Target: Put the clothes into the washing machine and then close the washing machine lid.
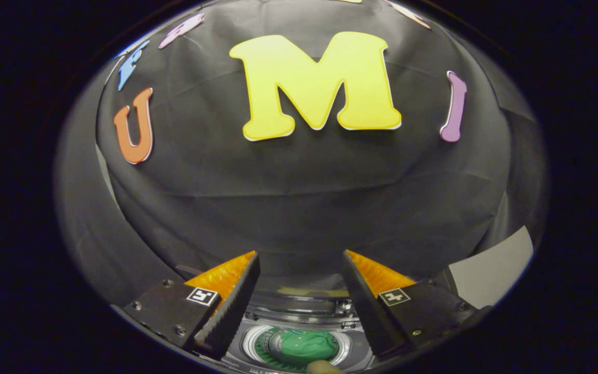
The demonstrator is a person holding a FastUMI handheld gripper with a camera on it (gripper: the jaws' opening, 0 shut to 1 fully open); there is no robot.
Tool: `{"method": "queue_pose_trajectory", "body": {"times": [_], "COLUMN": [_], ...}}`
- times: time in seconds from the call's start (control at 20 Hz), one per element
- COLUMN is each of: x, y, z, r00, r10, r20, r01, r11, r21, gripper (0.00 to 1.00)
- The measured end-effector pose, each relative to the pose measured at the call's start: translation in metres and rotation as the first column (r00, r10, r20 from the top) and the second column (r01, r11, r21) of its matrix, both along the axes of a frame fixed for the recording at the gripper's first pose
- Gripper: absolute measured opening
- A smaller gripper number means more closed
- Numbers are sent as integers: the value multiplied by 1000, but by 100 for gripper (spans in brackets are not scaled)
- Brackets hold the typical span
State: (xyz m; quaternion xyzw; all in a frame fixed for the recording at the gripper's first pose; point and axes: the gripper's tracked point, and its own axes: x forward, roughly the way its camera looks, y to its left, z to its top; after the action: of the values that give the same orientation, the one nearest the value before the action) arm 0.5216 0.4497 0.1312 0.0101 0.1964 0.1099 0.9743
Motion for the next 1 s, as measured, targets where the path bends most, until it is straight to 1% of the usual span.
{"method": "queue_pose_trajectory", "body": {"times": [0.35, 0.6, 0.75, 1.0], "x": [27, 25, 20, 7], "y": [7, 9, 8, 7], "z": [-35, -61, -61, -62], "r00": [989, 969, 970, 976], "r10": [-54, -77, -95, -101], "r20": [-141, -233, -224, -192], "r01": [44, 55, 83, 91], "r11": [997, 994, 994, 994], "r21": [-69, -97, -66, -61], "gripper": [98, 98, 98, 98]}}
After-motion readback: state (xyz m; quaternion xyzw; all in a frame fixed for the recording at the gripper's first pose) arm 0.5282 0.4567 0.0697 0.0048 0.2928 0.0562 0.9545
